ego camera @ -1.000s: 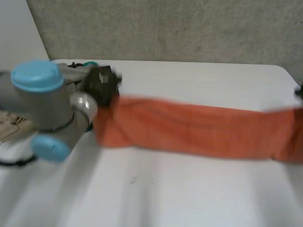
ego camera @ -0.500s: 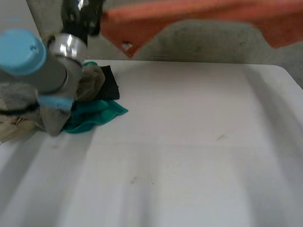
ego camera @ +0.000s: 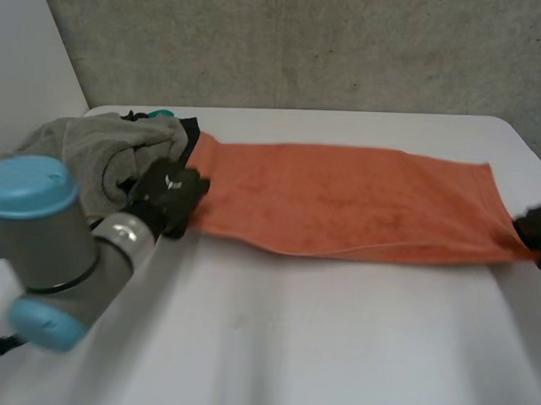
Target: Fold the laundry.
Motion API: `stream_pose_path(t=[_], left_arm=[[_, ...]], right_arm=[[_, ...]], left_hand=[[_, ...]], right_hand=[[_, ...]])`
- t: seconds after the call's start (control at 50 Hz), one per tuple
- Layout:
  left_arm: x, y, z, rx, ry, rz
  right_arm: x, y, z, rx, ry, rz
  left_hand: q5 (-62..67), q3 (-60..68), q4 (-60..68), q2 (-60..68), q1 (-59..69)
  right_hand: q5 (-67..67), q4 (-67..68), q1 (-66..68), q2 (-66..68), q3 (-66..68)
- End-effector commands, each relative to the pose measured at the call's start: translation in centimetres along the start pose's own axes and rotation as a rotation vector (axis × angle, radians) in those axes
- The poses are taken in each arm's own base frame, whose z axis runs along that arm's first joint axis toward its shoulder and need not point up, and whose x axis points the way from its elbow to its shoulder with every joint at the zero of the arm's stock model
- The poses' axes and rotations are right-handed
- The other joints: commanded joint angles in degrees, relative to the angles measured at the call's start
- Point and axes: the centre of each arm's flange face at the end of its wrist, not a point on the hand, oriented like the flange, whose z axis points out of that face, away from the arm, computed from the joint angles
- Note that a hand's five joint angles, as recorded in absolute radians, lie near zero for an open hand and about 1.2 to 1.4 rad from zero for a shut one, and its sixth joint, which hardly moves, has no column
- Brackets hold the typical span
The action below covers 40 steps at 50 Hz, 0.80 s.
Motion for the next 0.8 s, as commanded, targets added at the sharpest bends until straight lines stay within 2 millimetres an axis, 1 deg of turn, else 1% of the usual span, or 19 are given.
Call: stream_pose_path(t=[0.02,0.04,0.1,0.16,0.24,0.26,0.3,0.32,0.34,0.38,0.4,0.44,0.46,0.48,0.54,0.6,0.76,0.78,0.8], left_arm=[[1.5,0.1,-8.0,-0.368,0.202,0.007],[1.9,0.3,-8.7,-0.409,0.231,0.004],[2.6,0.1,-8.9,-0.401,0.252,0.016],[3.1,-0.3,-7.6,-0.328,0.23,0.037],[3.5,-0.4,-4.2,-0.231,0.182,0.054],[3.4,-0.6,-2.9,-0.201,0.157,0.053],[3.2,-0.6,-1.6,-0.18,0.127,0.05],[3.1,-0.6,-0.9,-0.171,0.112,0.047],[2.8,-0.6,0.5,-0.153,0.075,0.048],[2.5,-0.7,2.0,-0.13,0.038,0.053],[2.2,-0.8,3.5,-0.1,-0.006,0.06],[1.9,-0.7,5.0,-0.072,-0.048,0.064],[1.7,-0.6,5.5,-0.063,-0.067,0.064],[1.4,-0.7,6.9,-0.033,-0.111,0.069],[0.8,-0.6,9.1,0.014,-0.192,0.08],[0.8,-0.7,10.2,0.049,-0.216,0.108],[1.4,0.4,14.0,0.141,-0.296,0.211],[1.5,0.5,14.2,0.145,-0.298,0.215],[1.6,0.6,14.3,0.149,-0.298,0.217]], right_arm=[[0.7,2.6,-5.5,-0.197,-0.16,-0.048],[0.5,2.9,-5.7,-0.207,-0.178,-0.053],[0.3,3.3,-5.8,-0.198,-0.198,-0.073],[0.5,3.0,-5.3,-0.152,-0.17,-0.084],[1.1,2.7,-3.4,-0.074,-0.074,-0.084],[1.3,2.6,-1.9,-0.041,-0.03,-0.076],[1.4,2.3,-0.5,-0.001,0.01,-0.069],[1.5,2.0,0.2,0.02,0.032,-0.065],[1.5,1.5,1.2,0.051,0.06,-0.067],[1.6,0.8,2.1,0.082,0.097,-0.079],[1.8,0.2,2.9,0.108,0.134,-0.093],[2.0,-0.3,3.6,0.129,0.173,-0.113],[2.1,-0.7,4.7,0.152,0.203,-0.129],[2.1,-0.8,5.2,0.166,0.217,-0.135],[2.4,-1.6,7.1,0.229,0.286,-0.169],[2.3,-2.0,8.4,0.265,0.32,-0.187],[0.5,-2.5,12.1,0.331,0.336,-0.216],[0.5,-2.7,12.3,0.335,0.347,-0.218],[0.5,-2.8,12.5,0.335,0.363,-0.218]], left_hand=[[13.04,11.46,11.04,11.15,15.78],[13.04,11.46,11.04,11.15,15.78],[13.04,11.46,11.04,11.15,15.78],[13.04,11.46,11.04,11.15,15.78],[13.04,11.46,11.04,11.15,15.78],[13.04,11.46,11.04,11.15,15.78],[13.04,11.46,11.04,11.15,15.78],[13.04,11.46,11.04,11.15,15.78],[13.04,11.46,11.04,11.15,15.78],[13.04,11.46,11.04,11.15,15.78],[13.04,11.46,11.04,11.15,15.78],[13.04,11.46,11.04,11.15,15.78],[13.04,11.46,11.04,11.15,15.78],[13.04,11.46,11.04,11.15,15.78],[13.04,11.46,11.04,11.15,15.78],[13.04,11.46,11.04,11.15,15.78],[13.04,11.46,11.04,11.15,15.78],[13.04,11.46,11.04,11.15,15.78],[-0.76,-2.34,-2.76,-2.64,1.98]], right_hand=[[13.12,11.82,23.49,12.59,11.6],[13.12,11.82,23.49,12.59,11.6],[13.12,11.82,23.49,12.59,11.6],[13.12,11.82,23.49,12.59,11.6],[13.12,11.82,23.49,12.59,11.6],[13.12,11.82,23.49,12.59,11.6],[13.12,11.82,23.49,12.59,11.6],[13.12,11.82,23.49,12.59,11.6],[13.12,11.82,23.49,12.59,11.6],[13.12,11.82,23.49,12.59,11.6],[13.12,11.82,23.49,12.59,11.6],[13.12,11.82,23.49,12.59,11.6],[13.12,11.82,23.49,12.59,11.6],[13.12,11.82,23.49,12.59,11.6],[13.12,11.82,23.49,12.59,11.6],[13.12,11.82,23.49,12.59,11.6],[13.12,11.82,23.49,12.59,11.6],[7.19,5.89,17.55,6.65,5.66],[-13.86,-15.15,-3.49,-14.39,-15.38]])
